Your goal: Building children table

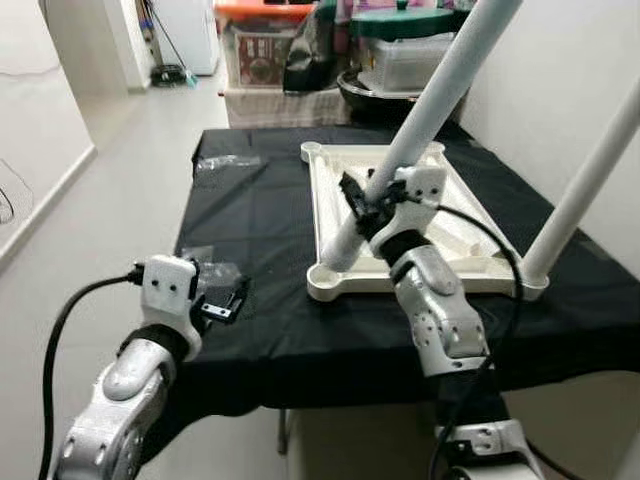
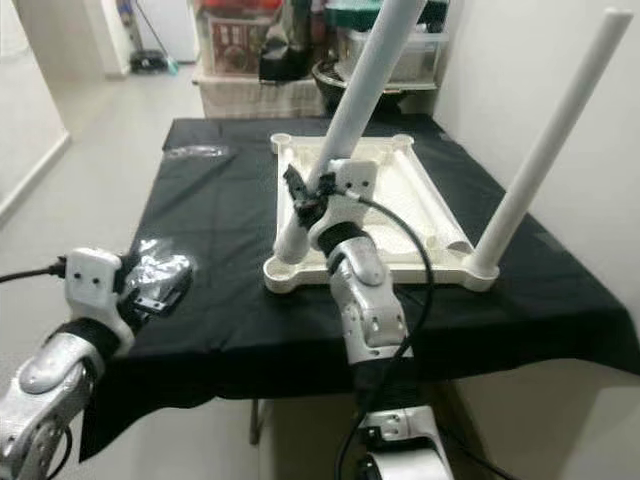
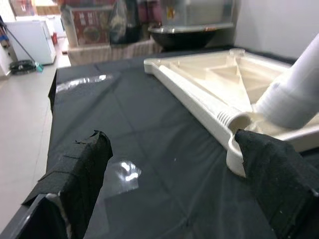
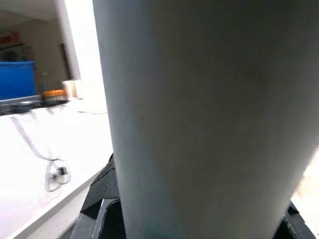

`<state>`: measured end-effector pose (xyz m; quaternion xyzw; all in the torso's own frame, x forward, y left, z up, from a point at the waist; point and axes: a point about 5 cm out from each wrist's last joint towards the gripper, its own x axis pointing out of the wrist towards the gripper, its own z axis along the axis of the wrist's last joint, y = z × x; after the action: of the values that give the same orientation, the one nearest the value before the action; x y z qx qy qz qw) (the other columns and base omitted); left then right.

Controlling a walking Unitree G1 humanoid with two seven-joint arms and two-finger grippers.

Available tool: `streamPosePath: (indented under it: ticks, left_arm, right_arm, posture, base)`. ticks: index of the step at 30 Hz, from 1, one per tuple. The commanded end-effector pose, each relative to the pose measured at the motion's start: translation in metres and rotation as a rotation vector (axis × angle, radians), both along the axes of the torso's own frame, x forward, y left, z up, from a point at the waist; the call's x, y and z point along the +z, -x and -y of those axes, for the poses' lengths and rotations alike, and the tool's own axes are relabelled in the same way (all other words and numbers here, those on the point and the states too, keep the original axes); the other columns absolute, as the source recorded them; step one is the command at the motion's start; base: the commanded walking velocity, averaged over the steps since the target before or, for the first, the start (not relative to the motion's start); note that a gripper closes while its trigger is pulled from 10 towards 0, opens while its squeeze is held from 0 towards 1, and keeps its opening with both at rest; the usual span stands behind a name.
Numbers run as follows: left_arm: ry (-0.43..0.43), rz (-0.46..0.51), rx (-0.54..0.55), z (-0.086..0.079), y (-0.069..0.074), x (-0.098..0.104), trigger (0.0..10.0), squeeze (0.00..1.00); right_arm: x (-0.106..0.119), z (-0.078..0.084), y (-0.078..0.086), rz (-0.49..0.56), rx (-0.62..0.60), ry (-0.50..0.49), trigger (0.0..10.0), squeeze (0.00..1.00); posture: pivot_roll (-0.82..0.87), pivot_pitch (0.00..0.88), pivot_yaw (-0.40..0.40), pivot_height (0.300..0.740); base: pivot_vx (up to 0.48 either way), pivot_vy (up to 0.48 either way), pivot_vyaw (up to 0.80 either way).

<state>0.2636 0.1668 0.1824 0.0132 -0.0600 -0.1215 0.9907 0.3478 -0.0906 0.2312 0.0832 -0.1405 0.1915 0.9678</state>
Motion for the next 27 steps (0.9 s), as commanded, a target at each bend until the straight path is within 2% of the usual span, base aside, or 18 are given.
streamPosePath:
  ticks: [1,5,11,19,27]
  left_arm:
    - [0.009,0.023,0.020,-0.0014,-0.0015,0.0036,10.0,0.00]
    - [0.022,0.028,0.037,-0.0024,-0.0020,0.0039,10.0,0.00]
    - [0.024,0.034,0.046,-0.0023,-0.0020,0.0019,10.0,0.00]
    - [0.025,0.034,0.034,0.0023,0.0008,-0.0012,10.0,0.00]
    - [0.015,0.018,0.010,0.0057,0.0030,-0.0056,10.0,0.00]
  right_arm:
    - [0.0032,0.0015,0.0026,0.036,-0.010,0.013,10.0,0.00]
    - [0.0034,-0.0005,0.0029,0.039,-0.002,0.024,10.0,0.00]
    - [0.0060,-0.0014,0.0019,0.048,-0.002,0.032,10.0,0.00]
    - [0.0065,0.0036,0.0001,0.044,-0.009,0.024,10.0,0.00]
    - [0.0066,0.0073,-0.0011,0.046,-0.027,0.029,10.0,0.00]
  posture:
    - [0.05,0.000,-0.021,0.740]
    - [0.05,0.000,-0.025,0.740]
    - [0.05,0.000,-0.032,0.740]
    - [0.05,0.000,-0.037,0.740]
    - [0.05,0.000,-0.037,0.740]
  base:
    - [0.000,0.000,0.00]
    - [0.165,0.000,0.00]
    - [0.327,0.000,0.69]
    - [0.307,0.000,0.00]
    - [0.000,0.000,0.00]
